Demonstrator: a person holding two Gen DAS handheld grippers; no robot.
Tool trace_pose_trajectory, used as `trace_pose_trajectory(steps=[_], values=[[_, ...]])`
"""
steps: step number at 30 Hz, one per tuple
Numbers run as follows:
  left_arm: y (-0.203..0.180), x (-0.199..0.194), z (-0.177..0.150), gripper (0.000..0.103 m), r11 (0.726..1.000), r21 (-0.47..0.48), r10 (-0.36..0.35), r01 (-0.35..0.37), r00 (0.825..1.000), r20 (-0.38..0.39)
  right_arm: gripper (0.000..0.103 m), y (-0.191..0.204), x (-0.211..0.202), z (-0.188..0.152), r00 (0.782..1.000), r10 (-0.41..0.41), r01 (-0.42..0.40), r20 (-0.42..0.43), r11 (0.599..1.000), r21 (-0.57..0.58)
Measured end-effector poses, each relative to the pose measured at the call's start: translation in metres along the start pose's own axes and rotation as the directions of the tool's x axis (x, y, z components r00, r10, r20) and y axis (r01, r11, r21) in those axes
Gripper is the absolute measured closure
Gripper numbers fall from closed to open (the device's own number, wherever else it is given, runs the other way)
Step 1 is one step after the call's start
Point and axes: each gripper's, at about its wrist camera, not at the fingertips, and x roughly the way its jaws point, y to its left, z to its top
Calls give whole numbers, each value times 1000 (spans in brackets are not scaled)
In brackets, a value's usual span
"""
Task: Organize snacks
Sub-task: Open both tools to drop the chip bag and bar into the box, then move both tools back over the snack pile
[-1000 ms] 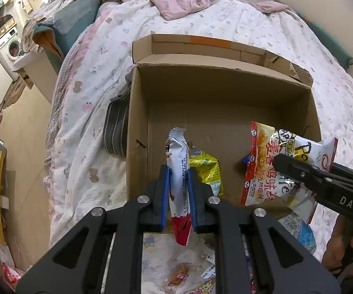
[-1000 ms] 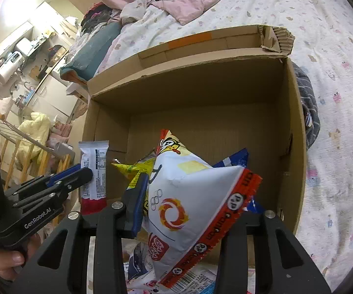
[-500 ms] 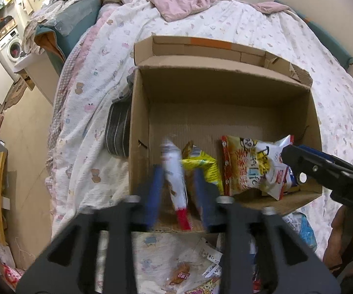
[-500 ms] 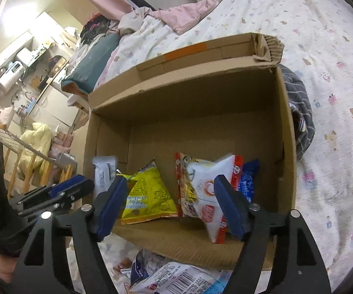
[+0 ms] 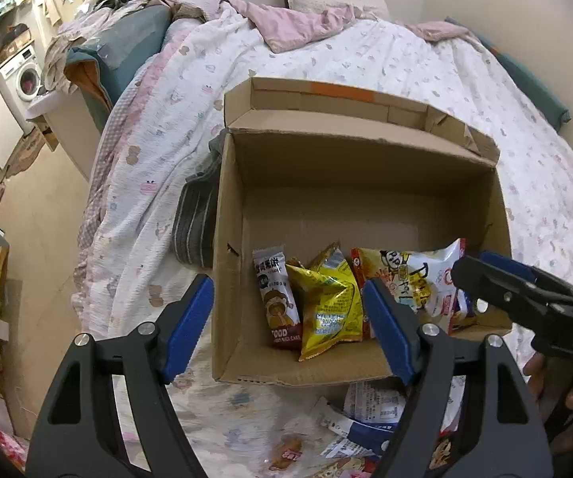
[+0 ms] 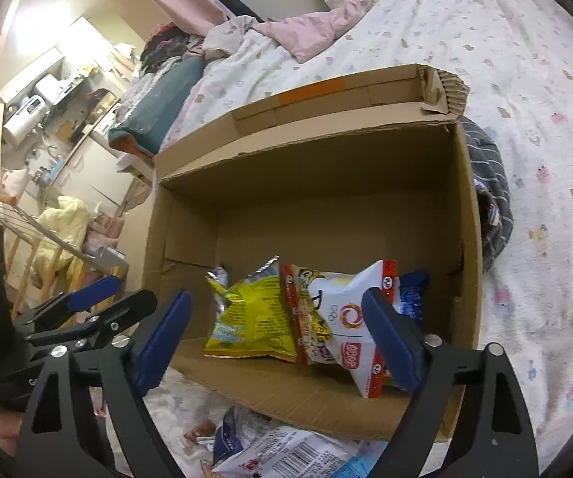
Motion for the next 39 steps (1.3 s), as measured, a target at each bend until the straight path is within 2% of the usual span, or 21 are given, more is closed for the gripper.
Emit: trace_pose_trajectory(steps=[9, 16, 21, 29, 39], values=[[1, -5, -6, 28, 1000, 4, 11, -11, 1000, 24, 13, -3, -12, 0, 1000, -1, 1, 17, 1000, 4], [6, -21, -16, 28, 999, -36, -22, 23, 999, 36, 13, 2, -29, -5, 999, 1, -1, 45, 1000, -3], [6, -35, -24, 28, 1000, -24, -7, 8, 998, 60, 13, 3, -44, -14, 998, -10, 9, 63, 1000, 11], [15, -44, -42, 28, 999, -40, -7, 9, 999, 44, 13, 9, -67, -27, 995, -17, 15, 94, 1000, 23], [11, -61, -72, 28, 999, -33, -31, 32, 999, 36, 13, 8, -91, -62, 995, -35, 31, 92, 998, 49]])
